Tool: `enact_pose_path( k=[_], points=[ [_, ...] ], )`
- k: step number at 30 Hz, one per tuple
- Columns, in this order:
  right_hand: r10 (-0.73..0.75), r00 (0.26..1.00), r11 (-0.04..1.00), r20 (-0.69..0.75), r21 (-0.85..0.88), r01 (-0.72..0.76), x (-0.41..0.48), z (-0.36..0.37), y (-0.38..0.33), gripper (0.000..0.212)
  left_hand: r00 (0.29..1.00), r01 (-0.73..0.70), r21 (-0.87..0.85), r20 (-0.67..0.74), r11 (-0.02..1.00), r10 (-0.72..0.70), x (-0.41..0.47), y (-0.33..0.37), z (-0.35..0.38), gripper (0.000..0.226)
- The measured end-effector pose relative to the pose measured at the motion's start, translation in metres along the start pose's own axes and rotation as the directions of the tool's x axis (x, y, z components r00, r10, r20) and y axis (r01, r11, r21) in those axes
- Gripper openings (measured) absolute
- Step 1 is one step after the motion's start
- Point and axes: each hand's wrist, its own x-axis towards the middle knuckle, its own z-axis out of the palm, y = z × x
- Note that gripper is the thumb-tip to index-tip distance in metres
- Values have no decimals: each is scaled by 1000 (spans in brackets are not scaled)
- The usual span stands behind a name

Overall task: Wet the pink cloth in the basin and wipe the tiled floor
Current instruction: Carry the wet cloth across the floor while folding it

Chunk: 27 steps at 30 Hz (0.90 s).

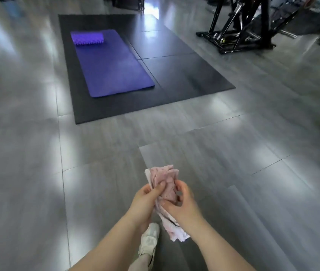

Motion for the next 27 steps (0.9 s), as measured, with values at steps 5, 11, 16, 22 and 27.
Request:
enact_pose_path(
  k=[5, 11, 16, 22, 27],
  points=[
    [13, 982, 998, -187, -59, -25, 97, -91, -37, 50, 979, 49, 112, 190, 992, -70, 120, 52, 78, 23],
    [33, 965, 999, -262, 35, -25, 200, -186, -60, 40, 965, 52, 143, 248, 988, -86, 242, 80, 155, 26],
    [6, 987, 999, -163, 52, 3, 307, -273, -63, 31, 985, 28, 123, 163, 992, -48, 352, 84, 223, 10],
    [-30, 998, 994, 61, -106, 36, 430, -374, -95, 48, 998, -59, -4, -26, 998, 59, 467, 98, 312, 22],
    [-96, 928, 942, 360, -268, 201, 516, -387, -138, 32, 953, -193, -139, -262, 971, 152, 519, 125, 316, 22]
  ],
)
